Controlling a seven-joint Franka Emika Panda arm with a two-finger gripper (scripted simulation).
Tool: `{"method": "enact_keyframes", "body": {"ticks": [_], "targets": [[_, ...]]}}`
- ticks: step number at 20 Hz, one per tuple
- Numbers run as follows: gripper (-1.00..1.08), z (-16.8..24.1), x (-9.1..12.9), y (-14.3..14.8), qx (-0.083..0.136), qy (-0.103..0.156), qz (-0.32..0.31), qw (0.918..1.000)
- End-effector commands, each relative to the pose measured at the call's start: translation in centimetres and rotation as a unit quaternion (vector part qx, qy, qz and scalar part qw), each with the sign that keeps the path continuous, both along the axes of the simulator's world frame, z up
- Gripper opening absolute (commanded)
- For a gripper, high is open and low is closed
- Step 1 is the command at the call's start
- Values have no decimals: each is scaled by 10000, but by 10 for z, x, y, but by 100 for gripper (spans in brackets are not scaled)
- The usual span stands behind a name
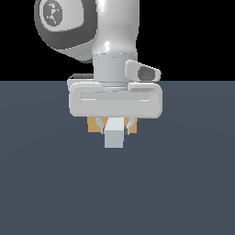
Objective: Insert the peg into the horizontal hole in a box.
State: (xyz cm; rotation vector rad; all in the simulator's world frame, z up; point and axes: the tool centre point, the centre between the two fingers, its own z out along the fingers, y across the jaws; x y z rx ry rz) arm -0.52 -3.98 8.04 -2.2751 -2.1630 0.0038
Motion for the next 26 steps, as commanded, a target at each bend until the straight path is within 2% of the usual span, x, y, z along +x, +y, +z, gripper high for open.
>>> {"method": "enact_keyframes", "body": {"ticks": [1, 8, 12, 22, 26], "targets": [[-100, 1, 0, 0, -1, -9, 4, 10000], [-100, 2, 0, 0, -1, -10, 15, 10000], [-100, 2, 0, 9, -1, -10, 15, 10000], [-100, 3, 3, 80, -1, -21, 16, 10000], [-100, 3, 4, 98, -1, -25, 16, 10000]]}}
